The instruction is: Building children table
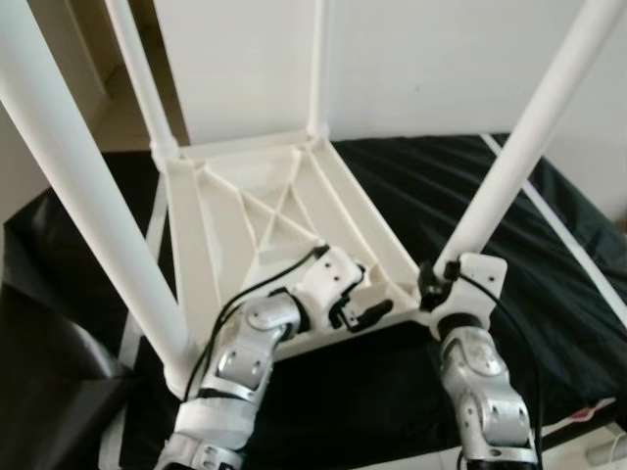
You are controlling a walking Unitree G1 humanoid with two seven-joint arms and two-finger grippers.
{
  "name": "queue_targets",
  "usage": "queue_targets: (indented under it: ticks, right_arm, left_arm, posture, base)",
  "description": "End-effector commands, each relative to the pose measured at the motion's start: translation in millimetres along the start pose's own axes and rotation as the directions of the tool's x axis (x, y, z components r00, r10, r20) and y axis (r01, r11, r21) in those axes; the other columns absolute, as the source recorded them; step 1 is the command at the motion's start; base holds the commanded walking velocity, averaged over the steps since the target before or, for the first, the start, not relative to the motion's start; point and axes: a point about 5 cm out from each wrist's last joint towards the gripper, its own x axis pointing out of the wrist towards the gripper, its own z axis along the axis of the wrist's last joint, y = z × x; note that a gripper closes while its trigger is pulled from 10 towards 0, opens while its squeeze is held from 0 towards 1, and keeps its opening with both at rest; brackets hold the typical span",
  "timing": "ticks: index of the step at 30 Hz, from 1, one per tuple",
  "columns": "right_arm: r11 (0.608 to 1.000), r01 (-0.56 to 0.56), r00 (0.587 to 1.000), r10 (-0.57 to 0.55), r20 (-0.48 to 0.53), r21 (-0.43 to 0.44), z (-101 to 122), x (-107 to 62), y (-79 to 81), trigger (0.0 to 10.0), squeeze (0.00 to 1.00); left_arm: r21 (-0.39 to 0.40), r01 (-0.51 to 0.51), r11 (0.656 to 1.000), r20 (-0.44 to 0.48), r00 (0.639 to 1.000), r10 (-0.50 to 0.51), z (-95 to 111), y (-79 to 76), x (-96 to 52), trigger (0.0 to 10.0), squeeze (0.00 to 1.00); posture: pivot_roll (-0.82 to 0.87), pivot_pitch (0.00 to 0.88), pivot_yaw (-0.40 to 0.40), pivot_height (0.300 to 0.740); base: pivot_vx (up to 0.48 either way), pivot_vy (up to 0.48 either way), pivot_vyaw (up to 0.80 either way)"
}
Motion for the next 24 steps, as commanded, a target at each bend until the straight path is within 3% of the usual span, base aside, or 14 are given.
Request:
queue_targets:
  ticks: [1,9,14,15,17,18,19,22,24]
  right_arm:
    - [0.999,-0.037,0.999,0.036,0.034,0.012,4.5,-1.5,-5.8,10.0,1.0]
    - [0.985,-0.159,0.985,0.162,0.058,-0.066,7.1,-4.5,-24.1,10.0,1.0]
    - [0.947,-0.313,0.949,0.315,0.012,-0.079,3.2,-4.9,-28.8,10.0,0.95]
    - [0.924,-0.366,0.93,0.368,0.002,-0.115,4.1,-0.9,-33.7,10.0,0.0]
    - [0.906,-0.4,0.915,0.404,-0.006,-0.14,5.1,1.8,-37.4,10.0,0.0]
    - [0.864,-0.46,0.884,0.466,-0.019,-0.203,8.6,9.0,-42.2,10.0,0.0]
    - [0.85,-0.479,0.874,0.486,-0.028,-0.217,10.7,13.7,-44.3,10.0,0.0]
    - [0.84,-0.494,0.866,0.499,-0.034,-0.225,12.2,16.9,-46.0,10.0,0.0]
    - [0.781,-0.571,0.816,0.572,-0.078,-0.254,15.5,22.2,-44.8,10.0,0.0]
  left_arm:
    - [0.011,-0.147,0.989,-0.005,0.989,0.147,-1.1,9.3,-0.8,10.0,0.0]
    - [0.018,-0.153,0.988,-0.004,0.988,0.153,-0.8,10.2,-2.5,10.0,0.0]
    - [0.026,-0.155,0.988,-0.005,0.988,0.155,-1.3,10.6,-3.2,10.0,0.0]
    - [0.037,-0.153,0.988,-0.003,0.988,0.153,-1.1,10.7,-3.3,10.0,0.0]
    - [0.045,-0.152,0.987,-0.001,0.988,0.152,-1.0,10.7,-3.3,10.0,0.0]
    - [0.051,-0.129,0.99,0.017,0.992,0.129,0.3,9.7,-4.1,10.0,0.0]
    - [0.058,-0.102,0.993,0.016,0.995,0.101,-0.2,8.2,-5.0,10.0,0.0]
    - [0.063,-0.083,0.995,0.014,0.997,0.082,-0.8,7.2,-5.6,10.0,0.0]
    - [0.058,-0.049,0.997,0.019,0.999,0.048,-0.5,5.7,-8.1,10.0,0.0]
  posture:
    - [-0.1,0.0,-0.003,0.74]
    - [-0.08,0.0,-0.008,0.74]
    - [-0.07,0.0,-0.006,0.74]
    - [-0.07,0.0,-0.003,0.74]
    - [-0.07,0.0,-0.003,0.74]
    - [-0.07,0.0,0.0,0.74]
    - [-0.07,0.0,-0.003,0.74]
    - [-0.07,0.0,-0.003,0.74]
    - [-0.07,0.0,-0.004,0.74]
  base:
    - [0.0,0.0,0.0]
    - [0.0,0.0,0.0]
    - [0.0,0.0,0.0]
    - [0.0,0.0,0.0]
    - [0.0,0.0,0.0]
    - [0.0,0.0,0.0]
    - [0.0,0.0,0.0]
    - [0.0,0.0,0.0]
    - [0.0,0.0,0.0]
